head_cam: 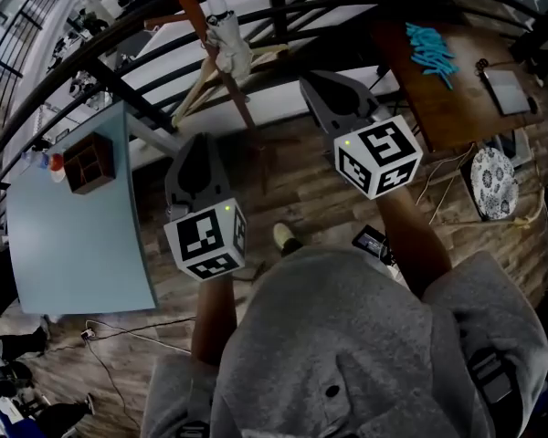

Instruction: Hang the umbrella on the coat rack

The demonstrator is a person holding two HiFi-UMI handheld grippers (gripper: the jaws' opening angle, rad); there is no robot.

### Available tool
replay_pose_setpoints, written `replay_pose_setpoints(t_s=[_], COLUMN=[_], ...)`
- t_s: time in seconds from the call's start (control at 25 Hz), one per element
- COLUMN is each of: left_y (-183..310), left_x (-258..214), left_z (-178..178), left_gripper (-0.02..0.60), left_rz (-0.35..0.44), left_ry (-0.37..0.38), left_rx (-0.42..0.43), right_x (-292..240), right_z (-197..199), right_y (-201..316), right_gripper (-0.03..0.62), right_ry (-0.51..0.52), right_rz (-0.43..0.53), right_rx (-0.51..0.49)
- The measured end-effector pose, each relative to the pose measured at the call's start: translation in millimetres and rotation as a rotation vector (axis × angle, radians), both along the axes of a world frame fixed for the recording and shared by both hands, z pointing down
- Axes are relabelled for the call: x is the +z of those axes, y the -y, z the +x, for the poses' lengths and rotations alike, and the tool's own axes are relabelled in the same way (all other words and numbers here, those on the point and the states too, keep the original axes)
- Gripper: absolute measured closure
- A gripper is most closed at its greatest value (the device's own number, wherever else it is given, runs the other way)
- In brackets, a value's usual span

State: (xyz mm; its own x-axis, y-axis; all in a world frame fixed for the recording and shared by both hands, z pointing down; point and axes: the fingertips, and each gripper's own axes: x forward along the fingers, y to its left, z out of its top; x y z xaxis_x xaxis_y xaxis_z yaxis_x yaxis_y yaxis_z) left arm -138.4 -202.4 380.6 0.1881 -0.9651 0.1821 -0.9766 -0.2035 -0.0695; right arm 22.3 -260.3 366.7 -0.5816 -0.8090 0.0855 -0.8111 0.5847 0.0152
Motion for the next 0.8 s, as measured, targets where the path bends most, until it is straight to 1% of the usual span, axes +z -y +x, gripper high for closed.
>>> replay_pose_setpoints(t_s=[0.16, 0.4, 0.6, 0.8], left_y=[-31, -111, -177, -224], left_x=[6, 22, 23, 19], left_z=[6, 39, 57, 64], left_gripper=[0.549, 0.549, 0.549, 0.549], left_rz=[-0.01, 0.006, 0.007, 0.022], left_ry=[0.006, 0.023, 0.033, 0.031], left_rx=[-0.008, -0.001, -0.021, -0.05], right_x=[3, 23, 19, 11], right_z=[7, 29, 43, 49], right_y=[-29, -115, -180, -225], right_gripper=[0.563, 0.563, 0.563, 0.563], right_ry=[0.021, 0.026, 0.025, 0.03], right_rz=[-0.004, -0.002, 0.011, 0.028], right_rx=[-0.004, -0.017, -0.039, -0.064])
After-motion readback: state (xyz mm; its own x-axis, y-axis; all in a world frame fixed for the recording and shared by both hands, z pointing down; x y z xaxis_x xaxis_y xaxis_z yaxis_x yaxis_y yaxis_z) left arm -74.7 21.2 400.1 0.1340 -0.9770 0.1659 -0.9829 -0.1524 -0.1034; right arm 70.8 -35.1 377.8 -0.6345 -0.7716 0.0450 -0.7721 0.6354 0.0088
